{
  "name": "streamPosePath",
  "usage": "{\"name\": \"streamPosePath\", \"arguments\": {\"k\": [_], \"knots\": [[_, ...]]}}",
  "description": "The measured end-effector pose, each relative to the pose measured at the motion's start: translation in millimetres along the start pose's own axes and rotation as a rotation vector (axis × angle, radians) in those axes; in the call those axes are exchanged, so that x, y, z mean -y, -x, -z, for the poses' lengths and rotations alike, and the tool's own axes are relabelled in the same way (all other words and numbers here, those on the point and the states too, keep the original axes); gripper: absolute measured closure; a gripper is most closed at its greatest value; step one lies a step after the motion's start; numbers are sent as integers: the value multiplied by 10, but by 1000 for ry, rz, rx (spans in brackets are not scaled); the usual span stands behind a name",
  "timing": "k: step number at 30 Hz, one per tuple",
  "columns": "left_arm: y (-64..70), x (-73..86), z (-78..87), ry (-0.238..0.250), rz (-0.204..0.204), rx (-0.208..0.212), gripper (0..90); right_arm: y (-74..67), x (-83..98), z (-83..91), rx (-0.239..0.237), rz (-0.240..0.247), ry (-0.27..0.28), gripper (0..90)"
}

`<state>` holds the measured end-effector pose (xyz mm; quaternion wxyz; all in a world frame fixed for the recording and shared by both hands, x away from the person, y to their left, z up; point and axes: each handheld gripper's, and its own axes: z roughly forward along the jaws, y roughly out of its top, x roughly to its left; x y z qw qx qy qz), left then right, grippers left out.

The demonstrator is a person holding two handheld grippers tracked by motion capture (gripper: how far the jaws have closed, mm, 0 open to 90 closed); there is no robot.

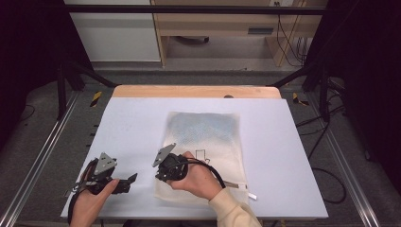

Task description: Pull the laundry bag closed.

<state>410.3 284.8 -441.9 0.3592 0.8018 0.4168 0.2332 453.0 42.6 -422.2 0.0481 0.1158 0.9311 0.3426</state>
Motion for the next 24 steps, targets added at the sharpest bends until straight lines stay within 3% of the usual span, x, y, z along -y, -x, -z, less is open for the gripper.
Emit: {"name": "streamPosePath", "arguments": {"k": [13, 24], "knots": [[159, -44, -8, 21, -11, 64, 52, 18, 16, 28, 5, -1, 26, 818], [433, -124, -26, 49, -65, 149, 52, 22, 38, 27, 9, -1, 33, 818]]}}
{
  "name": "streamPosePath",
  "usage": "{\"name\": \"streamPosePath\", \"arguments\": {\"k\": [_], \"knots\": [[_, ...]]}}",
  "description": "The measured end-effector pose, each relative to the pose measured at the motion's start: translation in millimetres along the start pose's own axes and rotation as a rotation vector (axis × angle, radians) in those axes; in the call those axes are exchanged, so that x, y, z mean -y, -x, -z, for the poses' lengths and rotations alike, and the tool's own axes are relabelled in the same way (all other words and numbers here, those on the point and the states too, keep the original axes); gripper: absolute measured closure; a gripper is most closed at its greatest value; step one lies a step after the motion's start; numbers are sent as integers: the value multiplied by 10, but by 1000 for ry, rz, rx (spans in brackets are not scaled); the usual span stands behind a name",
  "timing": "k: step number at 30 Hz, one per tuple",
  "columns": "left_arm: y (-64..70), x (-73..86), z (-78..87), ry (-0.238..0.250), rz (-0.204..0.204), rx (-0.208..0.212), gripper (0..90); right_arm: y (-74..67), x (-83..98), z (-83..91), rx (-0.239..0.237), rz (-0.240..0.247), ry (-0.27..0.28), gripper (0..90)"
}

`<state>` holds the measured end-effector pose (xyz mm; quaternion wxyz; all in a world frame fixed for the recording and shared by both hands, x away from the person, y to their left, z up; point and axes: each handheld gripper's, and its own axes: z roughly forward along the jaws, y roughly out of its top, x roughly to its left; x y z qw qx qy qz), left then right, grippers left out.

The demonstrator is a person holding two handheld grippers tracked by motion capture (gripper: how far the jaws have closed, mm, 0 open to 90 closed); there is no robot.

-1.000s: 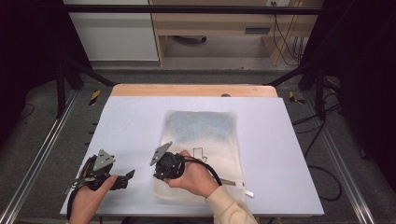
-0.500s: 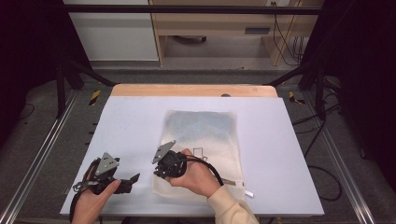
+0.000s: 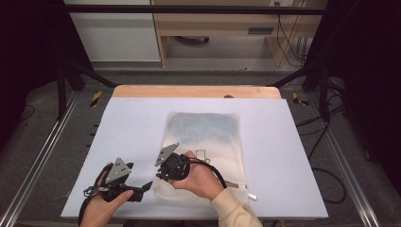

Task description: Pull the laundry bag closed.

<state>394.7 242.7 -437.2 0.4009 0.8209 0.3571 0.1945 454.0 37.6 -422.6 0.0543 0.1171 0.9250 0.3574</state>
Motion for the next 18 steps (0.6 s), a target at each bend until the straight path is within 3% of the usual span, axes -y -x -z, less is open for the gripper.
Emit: {"name": "streamPosePath", "arguments": {"k": [4, 12, 18], "knots": [[65, -19, -43, 3, 6, 36, 52, 5, 3, 7, 0, -1, 3, 818], [149, -53, -134, -8, -12, 62, 76, -8, 4, 19, 5, 8, 1, 818], [160, -78, -214, -7, 5, 89, 89, -9, 7, 18, 4, 8, 2, 818]]}}
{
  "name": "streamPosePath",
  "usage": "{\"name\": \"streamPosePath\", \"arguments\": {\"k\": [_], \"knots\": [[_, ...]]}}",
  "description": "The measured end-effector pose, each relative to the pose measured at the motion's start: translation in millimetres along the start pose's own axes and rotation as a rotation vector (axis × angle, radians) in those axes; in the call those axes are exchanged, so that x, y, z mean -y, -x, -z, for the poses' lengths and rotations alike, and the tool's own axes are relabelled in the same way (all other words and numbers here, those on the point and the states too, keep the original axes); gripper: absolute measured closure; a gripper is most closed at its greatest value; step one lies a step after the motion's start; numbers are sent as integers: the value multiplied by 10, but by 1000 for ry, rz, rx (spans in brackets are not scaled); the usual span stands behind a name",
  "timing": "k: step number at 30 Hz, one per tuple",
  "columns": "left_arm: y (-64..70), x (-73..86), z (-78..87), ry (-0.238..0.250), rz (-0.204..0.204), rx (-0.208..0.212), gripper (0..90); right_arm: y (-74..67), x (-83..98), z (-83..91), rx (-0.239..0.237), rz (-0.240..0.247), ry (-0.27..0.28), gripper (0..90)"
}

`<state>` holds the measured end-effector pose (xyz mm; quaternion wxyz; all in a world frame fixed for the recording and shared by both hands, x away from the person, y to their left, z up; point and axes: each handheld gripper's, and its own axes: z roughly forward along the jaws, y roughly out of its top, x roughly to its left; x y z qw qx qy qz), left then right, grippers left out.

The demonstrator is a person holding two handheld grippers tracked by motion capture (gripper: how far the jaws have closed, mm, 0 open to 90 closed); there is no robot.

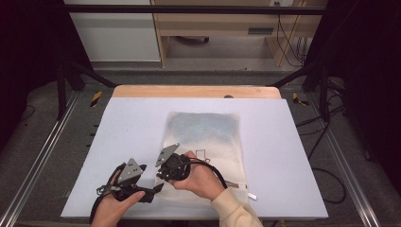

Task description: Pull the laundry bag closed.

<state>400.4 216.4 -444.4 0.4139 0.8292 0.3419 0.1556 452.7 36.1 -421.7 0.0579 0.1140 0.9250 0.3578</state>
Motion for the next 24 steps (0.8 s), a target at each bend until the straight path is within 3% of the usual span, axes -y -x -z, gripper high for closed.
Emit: {"name": "streamPosePath", "arguments": {"k": [8, 18, 24], "knots": [[-34, 9, -81, -13, 34, 18, 120, -2, -2, 23, 3, -5, 9, 818], [-31, 16, -119, -21, 35, 23, 170, 12, -17, 86, 12, 1, 21, 818], [-34, 22, -140, -31, 50, 51, 186, 16, -22, 109, 15, -2, 29, 818]]}}
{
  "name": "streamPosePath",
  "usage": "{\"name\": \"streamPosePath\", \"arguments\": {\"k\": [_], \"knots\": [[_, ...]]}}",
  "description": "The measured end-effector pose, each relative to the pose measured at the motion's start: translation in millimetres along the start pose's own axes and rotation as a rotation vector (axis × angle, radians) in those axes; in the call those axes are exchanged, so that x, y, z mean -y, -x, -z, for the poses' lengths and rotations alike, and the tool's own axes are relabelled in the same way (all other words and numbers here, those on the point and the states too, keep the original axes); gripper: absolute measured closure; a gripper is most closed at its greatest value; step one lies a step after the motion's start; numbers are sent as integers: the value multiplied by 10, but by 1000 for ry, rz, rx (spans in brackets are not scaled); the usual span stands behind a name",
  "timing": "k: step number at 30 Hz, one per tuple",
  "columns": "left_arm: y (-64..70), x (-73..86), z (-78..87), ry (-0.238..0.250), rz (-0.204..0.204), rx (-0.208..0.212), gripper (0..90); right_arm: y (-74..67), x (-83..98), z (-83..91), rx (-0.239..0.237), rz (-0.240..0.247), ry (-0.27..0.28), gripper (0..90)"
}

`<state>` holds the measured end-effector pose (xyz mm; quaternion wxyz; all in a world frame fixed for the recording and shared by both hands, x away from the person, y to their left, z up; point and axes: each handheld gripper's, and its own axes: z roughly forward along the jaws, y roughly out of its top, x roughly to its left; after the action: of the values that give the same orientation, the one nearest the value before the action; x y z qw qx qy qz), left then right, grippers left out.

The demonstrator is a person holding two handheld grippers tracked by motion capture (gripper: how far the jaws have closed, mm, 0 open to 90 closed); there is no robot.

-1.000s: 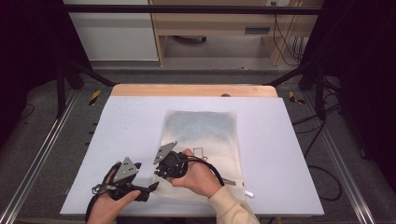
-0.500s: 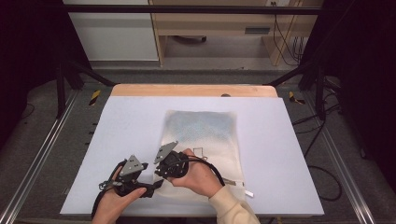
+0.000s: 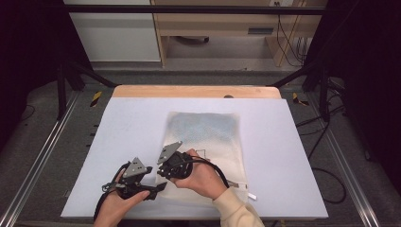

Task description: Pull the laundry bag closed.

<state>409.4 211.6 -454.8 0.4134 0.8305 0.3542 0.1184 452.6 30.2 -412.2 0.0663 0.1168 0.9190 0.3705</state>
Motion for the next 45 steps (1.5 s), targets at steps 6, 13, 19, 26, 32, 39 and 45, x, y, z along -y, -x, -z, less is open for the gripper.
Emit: {"name": "streamPosePath", "arguments": {"k": [6, 13, 19, 26, 32, 39, 45], "knots": [[-29, 1, -26, -10, 30, 64, 261, 1, -1, 7, 0, -2, 0, 818], [-46, -12, -59, -18, 37, 114, 335, 4, -1, 8, -1, -1, 0, 818], [-66, -26, -97, -12, 49, 159, 368, -2, -2, 4, 2, -5, 0, 818], [-68, -31, -146, -19, 43, 180, 365, 4, -1, 4, 1, 5, -3, 818], [-60, -31, -184, -22, 37, 185, 363, 2, 0, 2, 0, 4, -4, 818], [-54, -42, -221, -21, 40, 178, 414, -1, 1, 0, -1, -2, -3, 818], [-67, -40, -256, -26, 52, 195, 459, 8, 4, 7, 2, 0, -1, 818]]}}
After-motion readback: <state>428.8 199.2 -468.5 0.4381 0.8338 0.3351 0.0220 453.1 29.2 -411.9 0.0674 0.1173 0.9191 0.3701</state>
